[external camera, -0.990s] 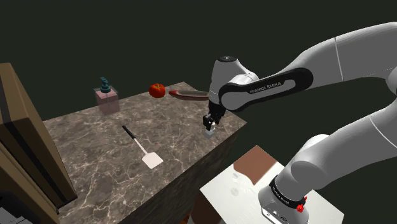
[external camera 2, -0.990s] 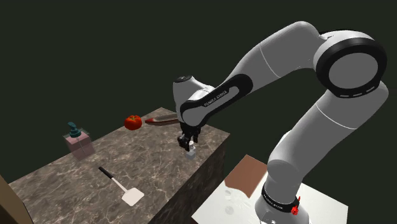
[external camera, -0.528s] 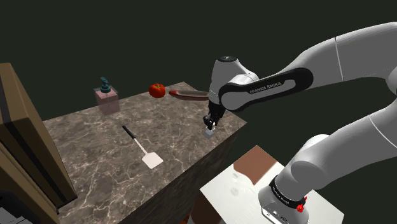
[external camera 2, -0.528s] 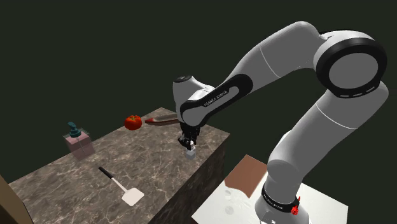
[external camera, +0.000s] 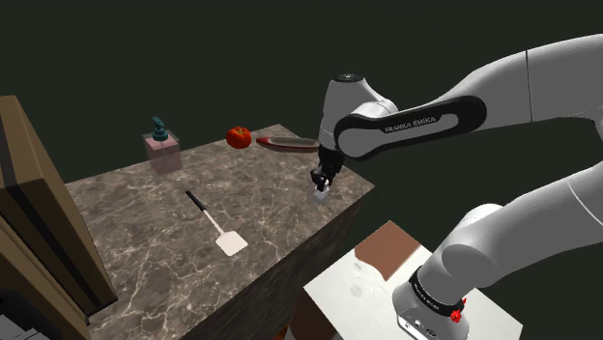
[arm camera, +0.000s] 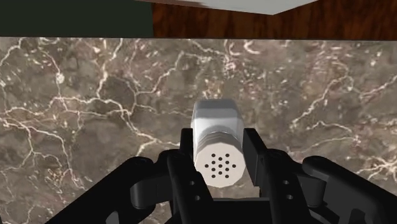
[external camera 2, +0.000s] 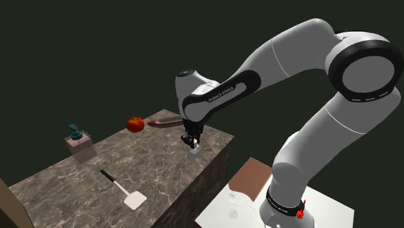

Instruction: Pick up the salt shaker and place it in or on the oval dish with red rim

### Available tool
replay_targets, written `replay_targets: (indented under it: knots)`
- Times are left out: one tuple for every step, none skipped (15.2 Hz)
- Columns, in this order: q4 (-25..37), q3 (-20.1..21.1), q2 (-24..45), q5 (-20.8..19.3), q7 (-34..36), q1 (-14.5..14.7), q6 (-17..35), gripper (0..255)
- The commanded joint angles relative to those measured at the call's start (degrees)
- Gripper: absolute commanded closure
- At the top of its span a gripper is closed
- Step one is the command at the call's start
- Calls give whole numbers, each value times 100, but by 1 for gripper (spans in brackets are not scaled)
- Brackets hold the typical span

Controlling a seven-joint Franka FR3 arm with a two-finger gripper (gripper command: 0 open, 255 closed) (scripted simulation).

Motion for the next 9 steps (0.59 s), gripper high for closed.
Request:
replay_targets:
  knots:
    - [95,-22,-89,18,-37,6,-183,255]
    - [143,-30,-128,26,-51,9,-269,255]
    - [192,-39,-166,33,-65,12,-355,255]
    - [243,-47,-202,39,-78,15,-441,255]
    - [295,-55,-236,45,-91,17,-526,255]
    - [348,-63,-269,51,-103,19,-611,255]
    - [402,-70,-300,55,-115,21,-695,255]
    - [457,-78,-329,60,-127,23,-779,255]
    - [513,-85,-357,64,-138,24,-862,255]
